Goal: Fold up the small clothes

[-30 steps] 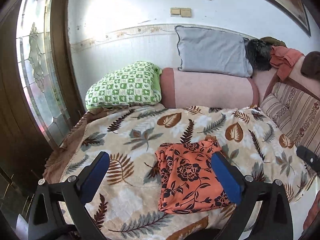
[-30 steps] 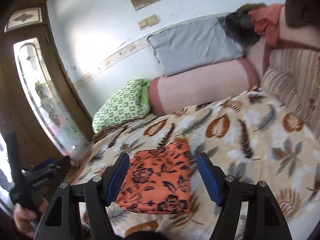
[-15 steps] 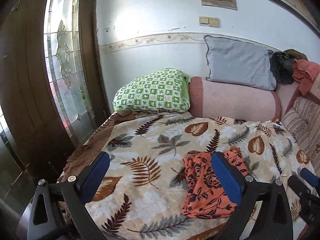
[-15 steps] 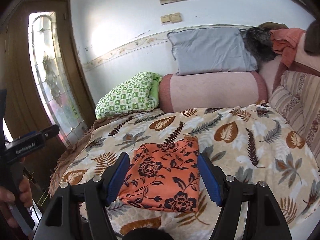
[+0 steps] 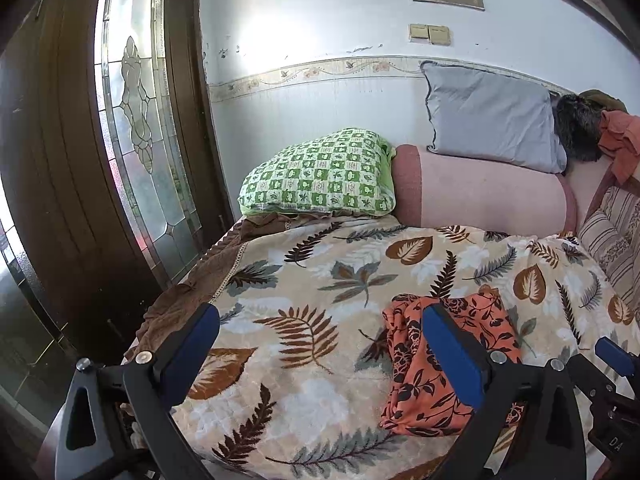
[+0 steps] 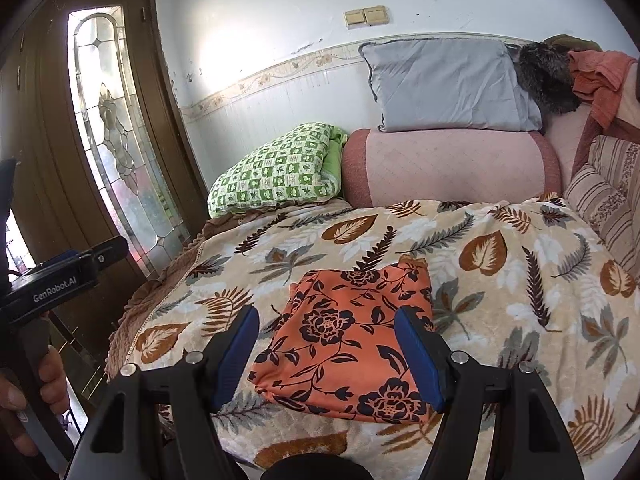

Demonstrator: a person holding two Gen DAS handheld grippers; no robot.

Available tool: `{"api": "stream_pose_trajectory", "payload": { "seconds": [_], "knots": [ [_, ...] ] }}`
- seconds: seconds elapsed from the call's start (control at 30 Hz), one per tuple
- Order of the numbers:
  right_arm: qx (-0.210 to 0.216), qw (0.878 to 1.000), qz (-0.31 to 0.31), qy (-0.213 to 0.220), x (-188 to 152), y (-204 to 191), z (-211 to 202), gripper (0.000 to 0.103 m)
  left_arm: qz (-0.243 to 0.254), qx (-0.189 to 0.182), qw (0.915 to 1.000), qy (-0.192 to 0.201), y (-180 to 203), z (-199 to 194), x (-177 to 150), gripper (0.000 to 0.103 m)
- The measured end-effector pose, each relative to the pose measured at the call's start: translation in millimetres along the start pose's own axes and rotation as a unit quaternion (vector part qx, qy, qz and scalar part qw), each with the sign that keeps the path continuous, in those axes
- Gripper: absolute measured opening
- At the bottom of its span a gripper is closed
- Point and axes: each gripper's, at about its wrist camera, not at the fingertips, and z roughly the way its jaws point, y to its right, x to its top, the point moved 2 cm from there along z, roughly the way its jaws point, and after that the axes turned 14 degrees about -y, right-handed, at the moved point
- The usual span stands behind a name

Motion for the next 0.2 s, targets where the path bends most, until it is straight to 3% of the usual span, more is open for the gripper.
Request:
{"api": "stream_pose_trajectory", "payload": {
  "seconds": [0.1, 0.2],
  "knots": [
    [0.006, 1.0, 0.003, -0.004, 0.2, 2.7, 4.5, 0.074, -0.005, -0.034, 0.9994, -0.005, -1.6, 5.7, -2.3, 0.101],
    [-0.002, 1.0, 0.007, -0.002, 2.2, 14.1, 9.6, 0.074, -0.012, -0.038, 0.9991, -0.018, -4.4, 23.3, -2.8, 0.103]
  ]
}}
